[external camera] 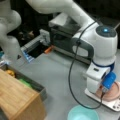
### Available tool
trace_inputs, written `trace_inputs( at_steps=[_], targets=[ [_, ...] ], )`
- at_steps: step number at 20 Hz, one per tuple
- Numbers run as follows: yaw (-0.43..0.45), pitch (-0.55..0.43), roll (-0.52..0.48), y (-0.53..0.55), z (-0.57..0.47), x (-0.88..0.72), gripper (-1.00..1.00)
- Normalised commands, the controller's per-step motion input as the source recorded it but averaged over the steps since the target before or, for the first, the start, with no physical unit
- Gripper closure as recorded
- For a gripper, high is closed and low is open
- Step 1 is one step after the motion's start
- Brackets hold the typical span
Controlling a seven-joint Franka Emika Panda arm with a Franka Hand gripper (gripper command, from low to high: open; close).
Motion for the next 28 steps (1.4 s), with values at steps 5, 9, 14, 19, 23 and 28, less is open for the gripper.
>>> trace_inputs(
  at_steps=[5, 9, 14, 19, 23, 28],
  targets=[
    [0.041, 0.040, -0.249, 0.05, 0.02, 0.27, -1.00],
    [0.052, 0.069, -0.258, 0.02, 0.09, 0.26, -1.00],
    [0.062, 0.085, -0.256, 0.02, 0.12, 0.26, -1.00],
    [0.065, 0.113, -0.249, 0.02, 0.15, 0.23, -1.00],
    [0.059, 0.144, -0.238, 0.03, 0.18, 0.18, -1.00],
    [0.061, 0.155, -0.217, 0.02, 0.18, 0.16, -1.00]
  ],
)
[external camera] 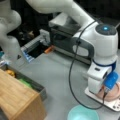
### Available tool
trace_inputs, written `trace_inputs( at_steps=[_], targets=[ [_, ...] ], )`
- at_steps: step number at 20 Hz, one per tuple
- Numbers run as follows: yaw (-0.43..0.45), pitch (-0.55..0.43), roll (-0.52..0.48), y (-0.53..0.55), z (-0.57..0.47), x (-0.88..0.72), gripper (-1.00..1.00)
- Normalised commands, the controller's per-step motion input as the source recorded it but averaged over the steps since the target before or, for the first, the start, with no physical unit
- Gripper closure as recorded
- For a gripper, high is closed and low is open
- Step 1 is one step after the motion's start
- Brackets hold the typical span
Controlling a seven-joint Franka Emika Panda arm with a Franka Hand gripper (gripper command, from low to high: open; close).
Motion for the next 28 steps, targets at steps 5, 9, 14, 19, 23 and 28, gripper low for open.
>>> trace_inputs(
  at_steps=[5, 9, 14, 19, 23, 28],
  targets=[
    [0.065, 0.147, -0.204, 0.00, 0.14, 0.18, -1.00],
    [0.079, 0.148, -0.206, -0.05, 0.17, 0.14, -1.00],
    [0.099, 0.154, -0.202, -0.14, 0.29, 0.02, -1.00],
    [0.120, 0.130, -0.159, -0.24, 0.39, -0.14, -1.00],
    [0.111, 0.101, -0.132, -0.24, 0.25, -0.21, -1.00],
    [0.127, 0.047, -0.094, -0.29, 0.06, -0.27, -1.00]
  ],
)
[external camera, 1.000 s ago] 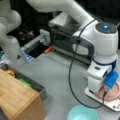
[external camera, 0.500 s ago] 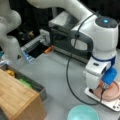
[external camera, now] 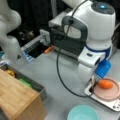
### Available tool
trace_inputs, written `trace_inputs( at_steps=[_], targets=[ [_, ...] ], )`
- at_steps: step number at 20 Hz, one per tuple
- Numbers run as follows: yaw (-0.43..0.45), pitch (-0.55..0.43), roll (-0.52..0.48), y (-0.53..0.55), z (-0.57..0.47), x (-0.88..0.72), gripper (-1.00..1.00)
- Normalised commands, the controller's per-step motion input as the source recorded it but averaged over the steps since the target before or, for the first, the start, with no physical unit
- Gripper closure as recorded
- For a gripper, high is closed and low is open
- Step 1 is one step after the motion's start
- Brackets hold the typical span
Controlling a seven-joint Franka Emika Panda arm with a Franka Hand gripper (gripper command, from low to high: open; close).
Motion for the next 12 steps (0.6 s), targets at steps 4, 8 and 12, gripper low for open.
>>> trace_inputs(
  at_steps=[4, 8, 12],
  targets=[
    [0.110, -0.046, -0.089, -0.38, -0.03, -0.35, -1.00],
    [0.092, -0.112, -0.085, -0.40, -0.01, -0.63, -1.00],
    [0.138, -0.137, -0.103, -0.27, 0.02, -0.90, -1.00]
  ],
)
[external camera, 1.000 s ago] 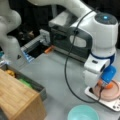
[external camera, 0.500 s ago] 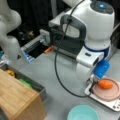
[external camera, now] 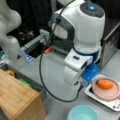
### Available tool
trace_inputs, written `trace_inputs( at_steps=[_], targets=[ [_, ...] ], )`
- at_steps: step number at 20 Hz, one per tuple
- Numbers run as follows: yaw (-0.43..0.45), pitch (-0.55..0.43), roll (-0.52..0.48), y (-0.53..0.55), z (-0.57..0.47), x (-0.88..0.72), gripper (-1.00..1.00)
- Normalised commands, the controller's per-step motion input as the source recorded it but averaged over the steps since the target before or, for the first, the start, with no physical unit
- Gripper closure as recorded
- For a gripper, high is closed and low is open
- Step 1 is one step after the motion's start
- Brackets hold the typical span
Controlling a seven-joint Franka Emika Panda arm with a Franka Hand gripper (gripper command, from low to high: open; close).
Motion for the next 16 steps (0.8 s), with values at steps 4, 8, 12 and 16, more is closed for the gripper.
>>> trace_inputs(
  at_steps=[4, 8, 12, 16],
  targets=[
    [0.179, -0.155, -0.122, -0.10, -0.02, -0.99, -1.00],
    [0.247, -0.226, -0.105, -0.09, -0.13, -0.98, -1.00],
    [0.279, -0.252, -0.068, -0.17, -0.13, -0.80, -1.00],
    [0.234, -0.245, 0.054, -0.28, -0.08, -0.51, -1.00]
  ],
)
